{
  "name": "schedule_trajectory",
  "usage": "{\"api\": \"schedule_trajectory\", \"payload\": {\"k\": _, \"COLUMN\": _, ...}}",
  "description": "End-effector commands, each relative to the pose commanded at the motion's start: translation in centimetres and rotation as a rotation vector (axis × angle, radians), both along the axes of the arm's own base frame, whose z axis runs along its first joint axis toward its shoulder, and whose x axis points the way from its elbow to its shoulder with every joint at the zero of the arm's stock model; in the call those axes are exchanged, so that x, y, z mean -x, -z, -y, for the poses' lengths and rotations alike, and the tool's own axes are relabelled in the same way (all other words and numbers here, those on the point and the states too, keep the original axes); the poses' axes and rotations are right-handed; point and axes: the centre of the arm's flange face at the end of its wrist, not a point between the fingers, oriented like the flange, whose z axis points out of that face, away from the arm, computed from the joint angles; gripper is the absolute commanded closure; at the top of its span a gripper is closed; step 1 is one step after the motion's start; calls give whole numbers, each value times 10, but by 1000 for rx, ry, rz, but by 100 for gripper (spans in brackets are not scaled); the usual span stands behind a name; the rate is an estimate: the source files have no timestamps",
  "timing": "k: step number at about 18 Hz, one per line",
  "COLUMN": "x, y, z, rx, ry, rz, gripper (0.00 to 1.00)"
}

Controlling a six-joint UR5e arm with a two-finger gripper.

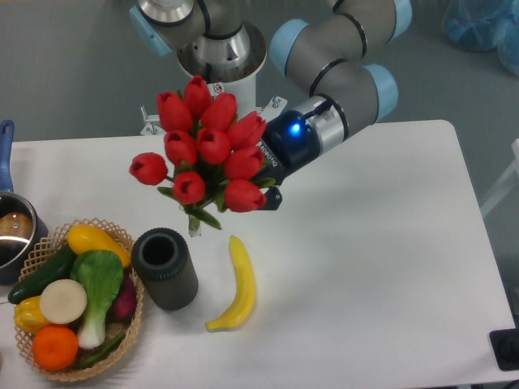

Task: Insert the flowers into the vase
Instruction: 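Carry the red tulip bunch with the gripper toward the grey vase, then lower the tulip stems into the grey vase opening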

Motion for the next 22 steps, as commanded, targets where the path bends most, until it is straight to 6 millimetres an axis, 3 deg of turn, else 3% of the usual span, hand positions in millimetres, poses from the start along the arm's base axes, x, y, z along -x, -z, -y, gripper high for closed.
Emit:
{"api": "schedule_trajectory", "payload": {"k": 2, "x": -3, "y": 12, "z": -6, "rx": -5, "ry": 11, "rz": -8, "gripper": 78}}
{"api": "schedule_trajectory", "payload": {"k": 17, "x": -19, "y": 37, "z": -8, "rx": -6, "ry": 29, "rz": 49, "gripper": 78}}
{"api": "schedule_trajectory", "payload": {"k": 22, "x": -26, "y": 47, "z": -17, "rx": -15, "ry": 46, "rz": 39, "gripper": 78}}
